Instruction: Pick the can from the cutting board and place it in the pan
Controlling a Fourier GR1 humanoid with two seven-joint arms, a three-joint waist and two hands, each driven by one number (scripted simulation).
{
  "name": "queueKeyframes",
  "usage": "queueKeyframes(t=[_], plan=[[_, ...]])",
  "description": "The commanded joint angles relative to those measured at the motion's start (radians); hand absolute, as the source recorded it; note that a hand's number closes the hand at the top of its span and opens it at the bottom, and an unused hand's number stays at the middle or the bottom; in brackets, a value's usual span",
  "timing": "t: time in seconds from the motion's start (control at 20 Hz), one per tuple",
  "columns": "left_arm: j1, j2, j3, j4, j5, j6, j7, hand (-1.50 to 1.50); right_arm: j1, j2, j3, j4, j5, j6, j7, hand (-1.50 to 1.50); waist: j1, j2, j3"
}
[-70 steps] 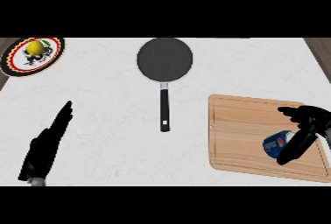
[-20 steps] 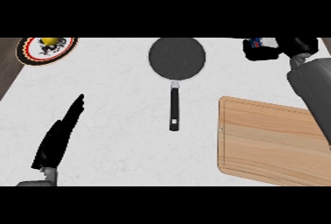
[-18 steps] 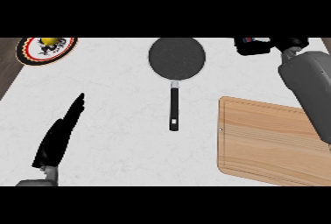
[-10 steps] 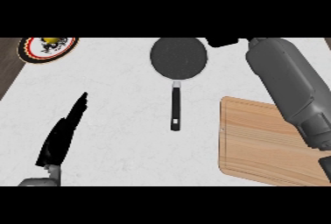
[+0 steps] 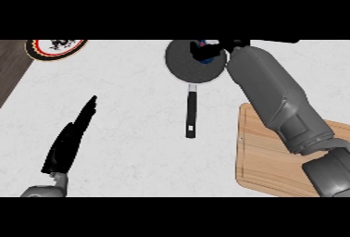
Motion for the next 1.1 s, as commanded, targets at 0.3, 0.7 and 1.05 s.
queueKeyframes(t=[0.3,0.7,1.05], plan=[[-0.021,0.005,-0.002,-0.002,0.0,-0.013,-0.013,0.0,0.003,0.126,-0.089,0.152,-0.083,0.093,0.051,1.5,0.041,0.023,0.002],[-0.014,-0.008,-0.013,-0.007,-0.008,-0.005,-0.005,0.0,0.015,0.149,-0.235,0.13,-0.222,0.081,-0.02,-1.5,0.028,0.016,0.003],[-0.005,0.001,-0.007,-0.016,-0.006,-0.011,0.004,0.0,0.009,0.093,-0.363,0.084,-0.326,-0.078,-0.089,-1.5,0.02,0.012,0.002]])
